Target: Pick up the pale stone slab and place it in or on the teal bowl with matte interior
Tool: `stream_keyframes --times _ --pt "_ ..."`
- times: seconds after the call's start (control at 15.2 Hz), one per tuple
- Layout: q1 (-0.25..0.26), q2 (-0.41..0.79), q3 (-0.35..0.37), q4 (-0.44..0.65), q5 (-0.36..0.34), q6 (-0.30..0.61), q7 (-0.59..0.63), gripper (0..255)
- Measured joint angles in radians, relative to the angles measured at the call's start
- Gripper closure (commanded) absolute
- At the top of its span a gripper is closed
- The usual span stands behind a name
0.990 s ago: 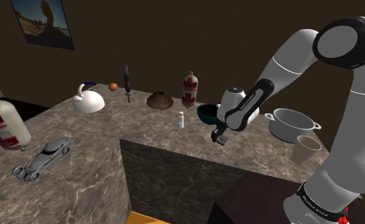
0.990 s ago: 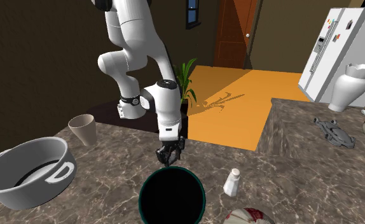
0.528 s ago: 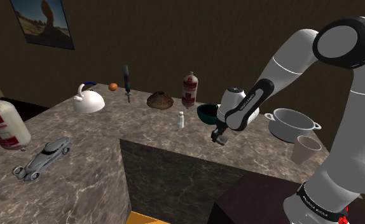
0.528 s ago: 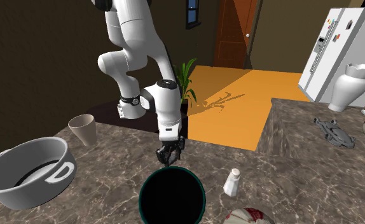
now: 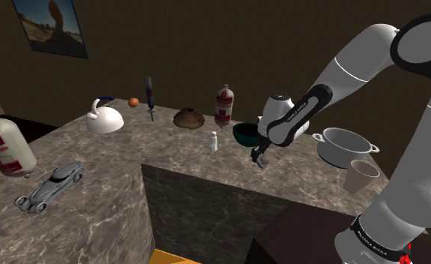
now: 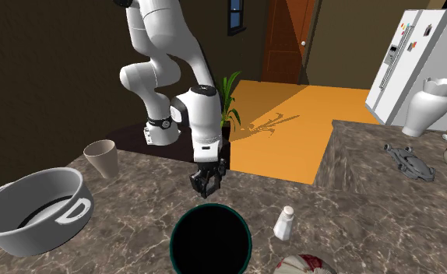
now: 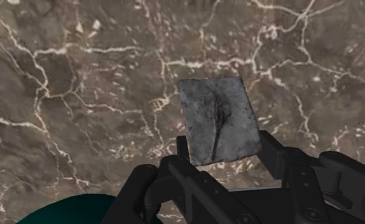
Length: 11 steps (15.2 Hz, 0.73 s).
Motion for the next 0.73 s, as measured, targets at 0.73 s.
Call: stream_keyframes --times 0.73 --pt "-0.007 -0.152 0.016 0.006 0.05 -0.157 -0.047 255"
